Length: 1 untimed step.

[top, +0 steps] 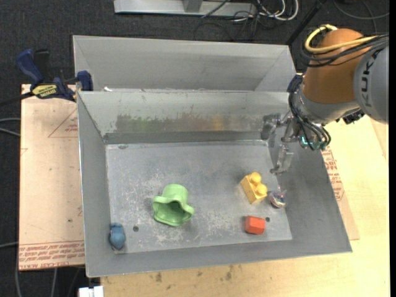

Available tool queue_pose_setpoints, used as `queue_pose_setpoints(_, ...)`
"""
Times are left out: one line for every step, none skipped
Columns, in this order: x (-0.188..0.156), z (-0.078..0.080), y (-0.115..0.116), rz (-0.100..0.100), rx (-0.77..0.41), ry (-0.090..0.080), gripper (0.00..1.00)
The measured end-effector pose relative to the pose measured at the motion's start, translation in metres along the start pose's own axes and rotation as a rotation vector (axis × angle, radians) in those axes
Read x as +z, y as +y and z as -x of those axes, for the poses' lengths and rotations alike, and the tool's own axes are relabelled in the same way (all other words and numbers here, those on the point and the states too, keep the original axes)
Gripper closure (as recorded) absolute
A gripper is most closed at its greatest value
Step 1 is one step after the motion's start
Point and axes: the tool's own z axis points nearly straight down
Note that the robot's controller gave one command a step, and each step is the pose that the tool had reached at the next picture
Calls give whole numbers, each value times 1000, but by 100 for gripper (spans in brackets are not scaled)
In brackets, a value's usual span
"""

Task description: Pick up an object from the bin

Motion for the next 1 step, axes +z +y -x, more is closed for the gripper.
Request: queue_pose_setpoints(-66,-20,0,-3,-249,-13,0)
